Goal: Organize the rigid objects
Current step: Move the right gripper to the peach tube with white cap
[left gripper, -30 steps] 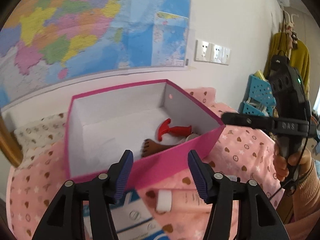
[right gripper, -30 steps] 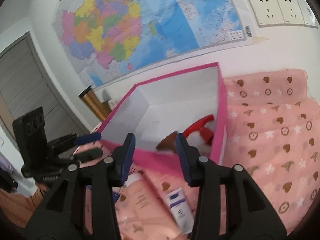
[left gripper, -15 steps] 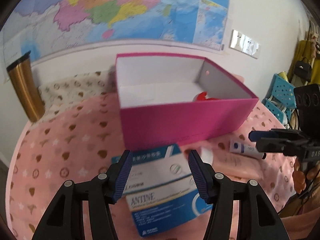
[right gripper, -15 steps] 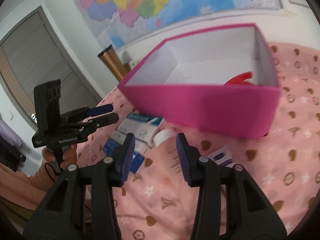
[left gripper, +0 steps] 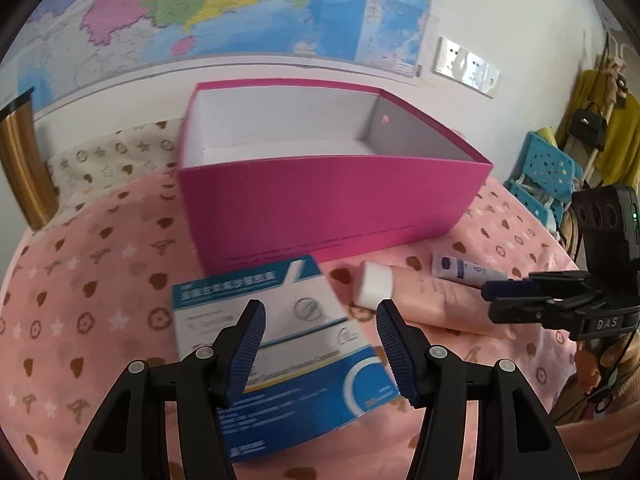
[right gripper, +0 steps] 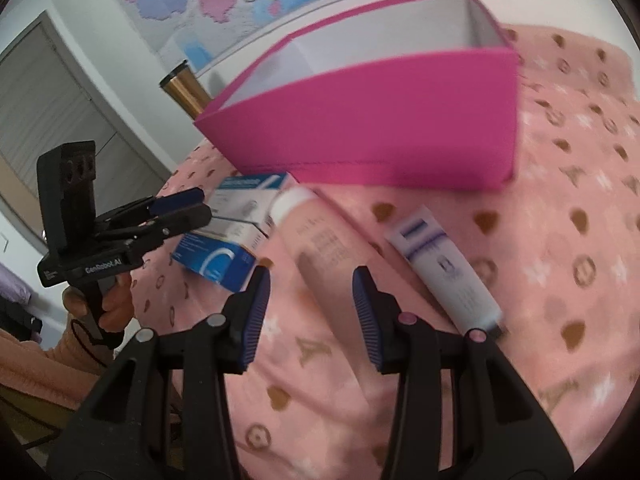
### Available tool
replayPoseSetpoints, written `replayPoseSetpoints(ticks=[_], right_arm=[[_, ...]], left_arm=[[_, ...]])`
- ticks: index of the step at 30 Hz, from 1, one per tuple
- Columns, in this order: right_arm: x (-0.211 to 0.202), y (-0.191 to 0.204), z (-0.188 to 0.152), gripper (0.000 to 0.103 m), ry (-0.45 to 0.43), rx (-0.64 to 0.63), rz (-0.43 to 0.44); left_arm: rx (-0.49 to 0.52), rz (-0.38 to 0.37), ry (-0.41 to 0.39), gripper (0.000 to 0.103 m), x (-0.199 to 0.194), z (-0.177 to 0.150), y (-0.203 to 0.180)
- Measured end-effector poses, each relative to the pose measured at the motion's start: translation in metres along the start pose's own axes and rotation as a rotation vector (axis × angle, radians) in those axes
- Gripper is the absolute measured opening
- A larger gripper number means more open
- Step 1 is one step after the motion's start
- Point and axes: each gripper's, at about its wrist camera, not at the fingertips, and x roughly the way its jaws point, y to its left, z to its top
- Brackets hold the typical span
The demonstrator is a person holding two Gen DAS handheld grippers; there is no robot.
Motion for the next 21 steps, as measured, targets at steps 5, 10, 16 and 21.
replayPoseSetpoints(ticks=[5,10,16,21], right_arm=[[-0.027,-0.020,-0.019,0.045,-0.012,0.081,-0.041],[-0.043,-0.038,-0.037,0.045,-0.006,0.163,-0.072],[-0.035,-0.044,-0.044,0.045,0.006,0.210,-0.046],[-0.030,-0.040,-0.041,0.045,-0.001,0.215,-0.041]], left_arm=[[0.051,-0.029,0.014,0.059,0.011,0.006,-0.016],[0.090,-0.065,0.046,0.059,0.028,0.013,-0.028],[0.128,-0.096,0.091,0.059,0.044,0.022,-0.037],[0.143,-0.118,0.130,0.059,0.053,0.023,-0.038]])
